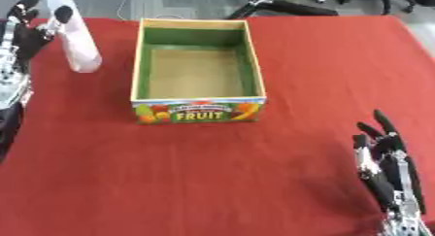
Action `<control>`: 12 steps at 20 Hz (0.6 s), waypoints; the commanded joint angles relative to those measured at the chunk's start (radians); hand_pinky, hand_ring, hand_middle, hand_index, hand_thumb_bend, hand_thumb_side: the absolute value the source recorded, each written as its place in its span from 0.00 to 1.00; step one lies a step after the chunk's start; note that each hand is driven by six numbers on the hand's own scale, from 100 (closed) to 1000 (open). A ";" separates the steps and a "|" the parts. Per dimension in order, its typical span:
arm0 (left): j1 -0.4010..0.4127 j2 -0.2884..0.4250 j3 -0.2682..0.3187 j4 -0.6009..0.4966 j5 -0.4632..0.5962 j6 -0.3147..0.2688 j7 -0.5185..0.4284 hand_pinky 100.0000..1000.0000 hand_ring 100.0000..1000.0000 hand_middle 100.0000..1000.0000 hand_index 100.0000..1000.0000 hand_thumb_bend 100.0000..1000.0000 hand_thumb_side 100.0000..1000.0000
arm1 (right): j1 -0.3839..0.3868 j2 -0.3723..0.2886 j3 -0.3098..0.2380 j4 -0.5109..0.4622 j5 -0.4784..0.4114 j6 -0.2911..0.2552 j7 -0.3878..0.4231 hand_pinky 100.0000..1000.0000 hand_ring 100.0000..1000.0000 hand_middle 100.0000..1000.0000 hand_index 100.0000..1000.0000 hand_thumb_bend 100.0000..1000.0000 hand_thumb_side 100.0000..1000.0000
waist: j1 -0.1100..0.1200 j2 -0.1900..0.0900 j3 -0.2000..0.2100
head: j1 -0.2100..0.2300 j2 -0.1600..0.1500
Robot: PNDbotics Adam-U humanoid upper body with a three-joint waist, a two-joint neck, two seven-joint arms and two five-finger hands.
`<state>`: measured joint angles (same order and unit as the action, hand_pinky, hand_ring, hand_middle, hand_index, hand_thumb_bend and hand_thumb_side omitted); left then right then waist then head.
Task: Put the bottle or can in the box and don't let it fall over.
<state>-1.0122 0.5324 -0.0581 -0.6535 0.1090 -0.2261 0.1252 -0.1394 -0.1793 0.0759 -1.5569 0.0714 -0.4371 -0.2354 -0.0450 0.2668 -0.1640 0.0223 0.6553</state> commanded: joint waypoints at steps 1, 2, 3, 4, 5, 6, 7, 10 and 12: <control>-0.033 0.012 0.004 0.010 -0.030 0.015 0.020 0.89 1.00 0.93 0.91 0.87 0.51 | -0.012 -0.004 0.003 -0.016 -0.008 -0.001 0.006 0.77 0.87 1.00 0.96 0.00 0.41 | 0.002 -0.010 -0.007 | 0.010 -0.021; -0.035 0.012 0.005 0.012 -0.035 0.018 0.028 0.89 1.00 0.93 0.90 0.86 0.51 | -0.015 -0.003 0.004 -0.016 -0.009 -0.001 0.007 0.77 0.87 1.00 0.96 0.00 0.41 | 0.002 -0.006 -0.012 | 0.013 -0.025; -0.037 0.014 0.005 0.012 -0.041 0.020 0.035 0.89 1.00 0.92 0.90 0.86 0.51 | -0.018 -0.002 0.005 -0.016 -0.009 -0.001 0.008 0.77 0.87 1.00 0.96 0.00 0.41 | 0.003 -0.003 -0.017 | 0.018 -0.030; -0.038 0.016 0.005 0.010 -0.045 0.022 0.041 0.89 1.00 0.92 0.90 0.85 0.51 | -0.020 -0.001 0.006 -0.016 -0.010 -0.001 0.009 0.77 0.87 1.00 0.96 0.00 0.41 | 0.003 0.000 -0.020 | 0.021 -0.033; -0.039 0.016 0.006 0.009 -0.047 0.024 0.046 0.89 1.00 0.92 0.90 0.85 0.51 | -0.023 0.000 0.007 -0.016 -0.011 -0.001 0.010 0.77 0.87 1.00 0.96 0.00 0.41 | 0.003 0.004 -0.025 | 0.027 -0.038; -0.041 0.017 0.006 0.009 -0.049 0.025 0.051 0.89 1.00 0.91 0.90 0.84 0.50 | -0.026 0.001 0.008 -0.016 -0.012 -0.002 0.011 0.77 0.87 1.00 0.96 0.00 0.41 | 0.004 0.007 -0.029 | 0.033 -0.042; -0.042 0.017 0.006 0.008 -0.052 0.027 0.056 0.88 1.00 0.91 0.90 0.83 0.50 | -0.028 0.002 0.009 -0.016 -0.013 -0.002 0.012 0.77 0.87 1.00 0.96 0.00 0.41 | 0.005 0.011 -0.033 | 0.039 -0.046; -0.043 0.012 0.004 0.005 -0.057 0.033 0.070 0.85 1.00 0.88 0.89 0.80 0.48 | -0.034 0.005 0.011 -0.016 -0.015 -0.002 0.014 0.77 0.87 1.00 0.96 0.00 0.41 | 0.006 0.017 -0.041 | 0.050 -0.050; -0.042 0.009 0.003 0.005 -0.063 0.043 0.082 0.84 1.00 0.85 0.87 0.76 0.46 | -0.036 0.006 0.011 -0.016 -0.016 -0.003 0.015 0.77 0.87 1.00 0.96 0.00 0.41 | 0.007 0.020 -0.044 | 0.054 -0.050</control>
<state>-1.0298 0.5280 -0.0580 -0.6358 0.0545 -0.1851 0.1980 -0.1667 -0.1688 0.0875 -1.5570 0.0614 -0.4366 -0.2237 -0.0397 0.3009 -0.2056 0.0706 0.6203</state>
